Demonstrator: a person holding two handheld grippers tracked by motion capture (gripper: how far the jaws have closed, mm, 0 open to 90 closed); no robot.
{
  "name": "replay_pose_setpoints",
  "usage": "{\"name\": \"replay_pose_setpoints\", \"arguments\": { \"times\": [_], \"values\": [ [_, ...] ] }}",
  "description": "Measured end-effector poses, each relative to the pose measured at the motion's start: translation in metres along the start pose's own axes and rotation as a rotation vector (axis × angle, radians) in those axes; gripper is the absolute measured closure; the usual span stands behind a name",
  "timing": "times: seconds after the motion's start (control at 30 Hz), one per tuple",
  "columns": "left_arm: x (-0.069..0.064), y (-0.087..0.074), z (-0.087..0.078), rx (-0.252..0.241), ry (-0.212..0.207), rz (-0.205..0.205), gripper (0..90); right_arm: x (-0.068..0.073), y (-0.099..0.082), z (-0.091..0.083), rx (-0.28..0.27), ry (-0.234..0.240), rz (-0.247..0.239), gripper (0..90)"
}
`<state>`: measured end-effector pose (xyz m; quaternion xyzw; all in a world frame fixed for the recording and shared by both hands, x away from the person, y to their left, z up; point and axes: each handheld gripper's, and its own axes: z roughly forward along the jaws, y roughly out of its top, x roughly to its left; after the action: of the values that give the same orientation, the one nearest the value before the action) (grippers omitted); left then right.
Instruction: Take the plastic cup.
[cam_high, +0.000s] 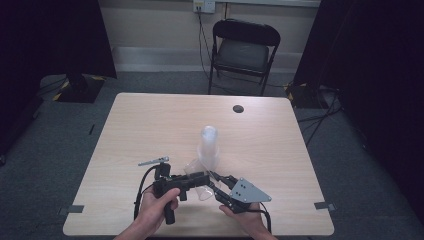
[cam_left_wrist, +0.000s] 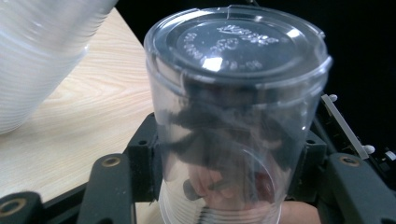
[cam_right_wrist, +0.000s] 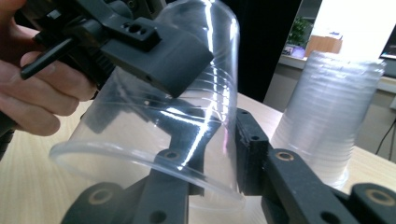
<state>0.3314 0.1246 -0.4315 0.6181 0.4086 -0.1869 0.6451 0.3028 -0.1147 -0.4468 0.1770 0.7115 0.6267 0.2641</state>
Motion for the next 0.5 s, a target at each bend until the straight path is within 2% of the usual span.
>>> {"name": "replay_pose_setpoints", "arguments": {
  "times": [0.2, 0.27, 0.37, 0.5],
  "values": [
    [-0.0009, -0.0019, 0.0027, 0.004, -0.002, 0.021, 35.9, 0.0000, 0.0007, -0.0015, -0.009, -0.018, -0.014, 82.8],
    [-0.0012, -0.0015, 0.0031, 0.012, 0.026, 0.047, 30.8, -0.0009, -0.0004, -0.0019, -0.011, -0.022, -0.013, 85.4],
    [-0.0008, -0.0006, 0.0019, 0.007, 0.028, 0.062, 27.1, -0.0017, -0.0010, -0.0021, -0.011, -0.022, -0.015, 87.4],
    [-0.0021, 0.0011, 0.0011, 0.000, 0.048, 0.103, 22.4, -0.0014, -0.0006, -0.0022, -0.004, -0.025, -0.012, 89.2]
  ]
}}
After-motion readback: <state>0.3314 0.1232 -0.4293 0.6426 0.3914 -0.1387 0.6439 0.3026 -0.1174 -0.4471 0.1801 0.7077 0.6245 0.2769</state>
